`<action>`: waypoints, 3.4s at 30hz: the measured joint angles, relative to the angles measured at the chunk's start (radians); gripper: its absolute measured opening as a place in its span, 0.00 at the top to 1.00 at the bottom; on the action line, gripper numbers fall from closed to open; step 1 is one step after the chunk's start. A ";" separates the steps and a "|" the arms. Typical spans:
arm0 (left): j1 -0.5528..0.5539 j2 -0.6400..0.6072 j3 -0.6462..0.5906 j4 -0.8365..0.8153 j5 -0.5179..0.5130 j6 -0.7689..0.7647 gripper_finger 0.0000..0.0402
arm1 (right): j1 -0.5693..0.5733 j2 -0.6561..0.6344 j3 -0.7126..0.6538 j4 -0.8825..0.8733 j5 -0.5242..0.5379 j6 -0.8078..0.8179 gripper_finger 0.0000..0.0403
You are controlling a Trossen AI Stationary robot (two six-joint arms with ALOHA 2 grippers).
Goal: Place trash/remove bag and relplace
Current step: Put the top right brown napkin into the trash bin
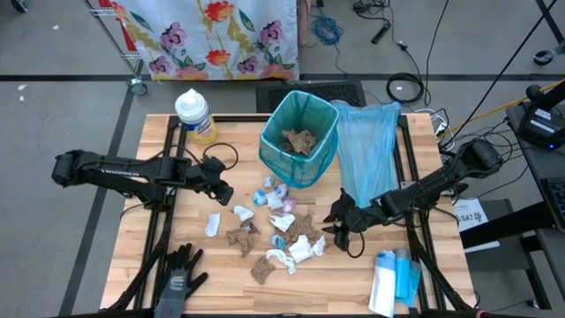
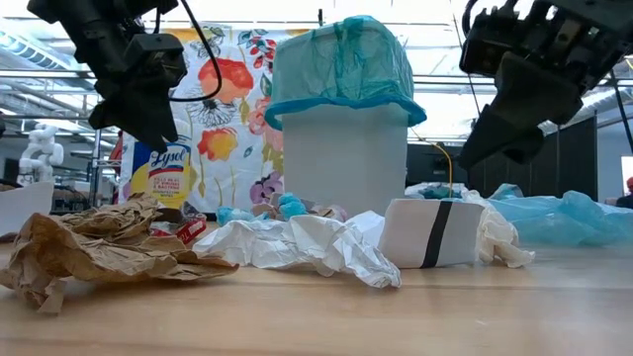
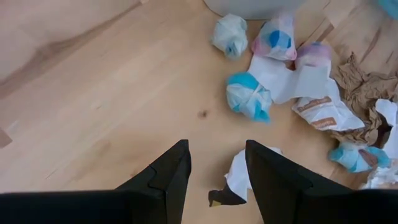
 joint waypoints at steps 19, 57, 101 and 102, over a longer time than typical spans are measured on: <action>0.000 0.000 0.000 -0.001 0.005 0.060 0.61 | -0.029 0.120 0.056 0.111 -0.030 -0.198 0.67; 0.000 0.000 0.000 0.001 0.091 0.214 0.61 | -0.102 0.310 0.346 -0.433 -0.140 0.201 1.00; 0.000 0.000 0.000 0.034 0.104 0.295 0.61 | -0.400 0.158 1.245 -1.044 0.366 -0.147 1.00; 0.000 0.000 0.000 0.034 0.104 0.295 0.61 | -0.422 0.172 1.245 -1.020 0.364 -0.174 1.00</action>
